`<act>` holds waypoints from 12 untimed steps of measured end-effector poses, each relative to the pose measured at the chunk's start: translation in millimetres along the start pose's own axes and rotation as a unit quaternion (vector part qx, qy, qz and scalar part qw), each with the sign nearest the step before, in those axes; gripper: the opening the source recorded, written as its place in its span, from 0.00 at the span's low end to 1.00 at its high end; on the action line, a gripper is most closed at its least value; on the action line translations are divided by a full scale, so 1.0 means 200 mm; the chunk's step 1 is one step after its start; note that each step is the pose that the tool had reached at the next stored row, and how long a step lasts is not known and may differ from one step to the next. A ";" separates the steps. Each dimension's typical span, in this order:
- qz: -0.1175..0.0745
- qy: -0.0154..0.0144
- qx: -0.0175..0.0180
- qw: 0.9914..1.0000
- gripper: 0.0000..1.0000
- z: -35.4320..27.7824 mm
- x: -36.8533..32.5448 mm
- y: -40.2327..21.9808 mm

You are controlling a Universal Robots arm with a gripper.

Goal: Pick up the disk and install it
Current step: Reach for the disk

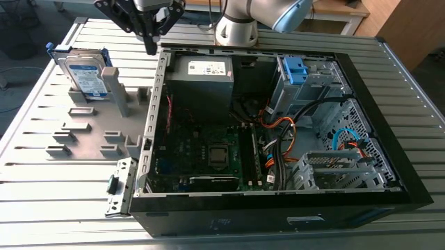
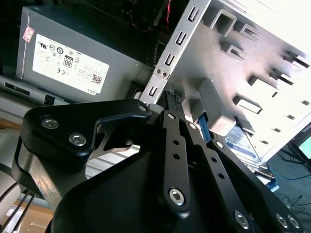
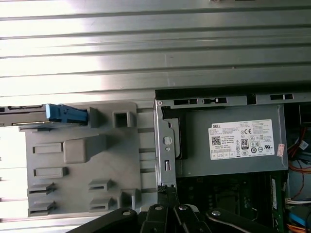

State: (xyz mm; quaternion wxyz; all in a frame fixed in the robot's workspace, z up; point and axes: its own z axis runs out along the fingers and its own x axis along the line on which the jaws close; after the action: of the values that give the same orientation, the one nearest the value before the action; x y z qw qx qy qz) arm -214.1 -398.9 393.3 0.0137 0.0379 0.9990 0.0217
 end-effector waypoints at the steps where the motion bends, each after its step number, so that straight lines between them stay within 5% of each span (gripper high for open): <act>1: 0.000 0.000 0.000 1.000 0.11 0.000 0.003 0.000; 12: 0.000 0.000 0.000 1.000 0.11 -0.001 0.029 -0.002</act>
State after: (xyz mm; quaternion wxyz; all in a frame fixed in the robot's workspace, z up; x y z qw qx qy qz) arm -219.9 -398.9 393.3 0.0137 0.0379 0.9990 0.0217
